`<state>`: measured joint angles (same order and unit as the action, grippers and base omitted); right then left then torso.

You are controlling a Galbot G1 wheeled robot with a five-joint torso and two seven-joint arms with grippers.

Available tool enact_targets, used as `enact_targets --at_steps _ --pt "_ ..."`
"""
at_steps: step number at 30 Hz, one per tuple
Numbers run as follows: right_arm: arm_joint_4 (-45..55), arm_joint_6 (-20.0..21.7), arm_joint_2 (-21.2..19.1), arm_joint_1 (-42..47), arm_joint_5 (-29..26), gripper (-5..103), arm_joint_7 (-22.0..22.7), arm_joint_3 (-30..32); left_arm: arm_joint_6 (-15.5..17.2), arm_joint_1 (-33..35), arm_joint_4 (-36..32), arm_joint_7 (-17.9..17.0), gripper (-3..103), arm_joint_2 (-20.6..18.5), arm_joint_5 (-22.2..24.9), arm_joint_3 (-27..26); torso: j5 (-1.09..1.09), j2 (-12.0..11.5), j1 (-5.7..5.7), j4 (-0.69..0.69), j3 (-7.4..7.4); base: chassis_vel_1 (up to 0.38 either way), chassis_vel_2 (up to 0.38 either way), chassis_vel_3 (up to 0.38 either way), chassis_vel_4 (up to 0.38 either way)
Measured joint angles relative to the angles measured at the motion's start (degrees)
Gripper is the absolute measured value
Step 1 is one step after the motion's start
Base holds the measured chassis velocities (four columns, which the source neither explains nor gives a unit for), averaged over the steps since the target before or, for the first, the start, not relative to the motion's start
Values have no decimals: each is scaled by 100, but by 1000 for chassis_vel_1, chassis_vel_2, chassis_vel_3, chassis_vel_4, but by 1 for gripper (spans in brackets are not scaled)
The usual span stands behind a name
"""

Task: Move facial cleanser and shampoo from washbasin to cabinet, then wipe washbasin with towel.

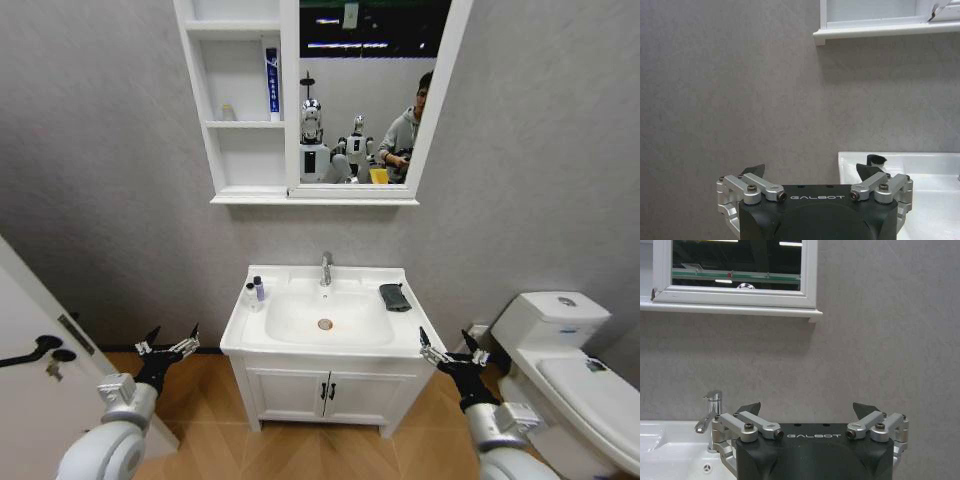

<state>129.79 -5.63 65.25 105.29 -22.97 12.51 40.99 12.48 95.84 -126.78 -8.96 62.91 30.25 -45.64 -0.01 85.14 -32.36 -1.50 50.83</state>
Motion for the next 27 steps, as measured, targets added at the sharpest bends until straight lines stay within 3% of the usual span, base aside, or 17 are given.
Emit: enact_targets --at_steps 4,8,15,22,27 --pt "-1 -114 59 32 -2 100 -40 -34 -74 -29 62 174 100 -77 -229 124 1 -1 -1 -1 1 -161 179 116 -107" --pt "-4 -151 73 59 15 100 -69 -35 -131 -137 136 207 100 -178 -168 254 0 1 5 -3 -1 -43 26 -5 -20" --pt "-83 -256 175 97 95 100 -161 -45 -237 -550 619 224 100 -702 -58 643 0 6 14 -1 -4 54 -36 -36 40" --pt "-234 -374 269 161 266 100 -207 -9 -744 -1468 1477 330 100 -1229 -323 1354 0 3 6 -2 -2 0 0 0 0" --pt "-319 -380 388 154 310 100 -201 3 -689 -2059 1818 587 100 -1439 -88 1866 2 3 6 -2 -2 0 0 0 0"
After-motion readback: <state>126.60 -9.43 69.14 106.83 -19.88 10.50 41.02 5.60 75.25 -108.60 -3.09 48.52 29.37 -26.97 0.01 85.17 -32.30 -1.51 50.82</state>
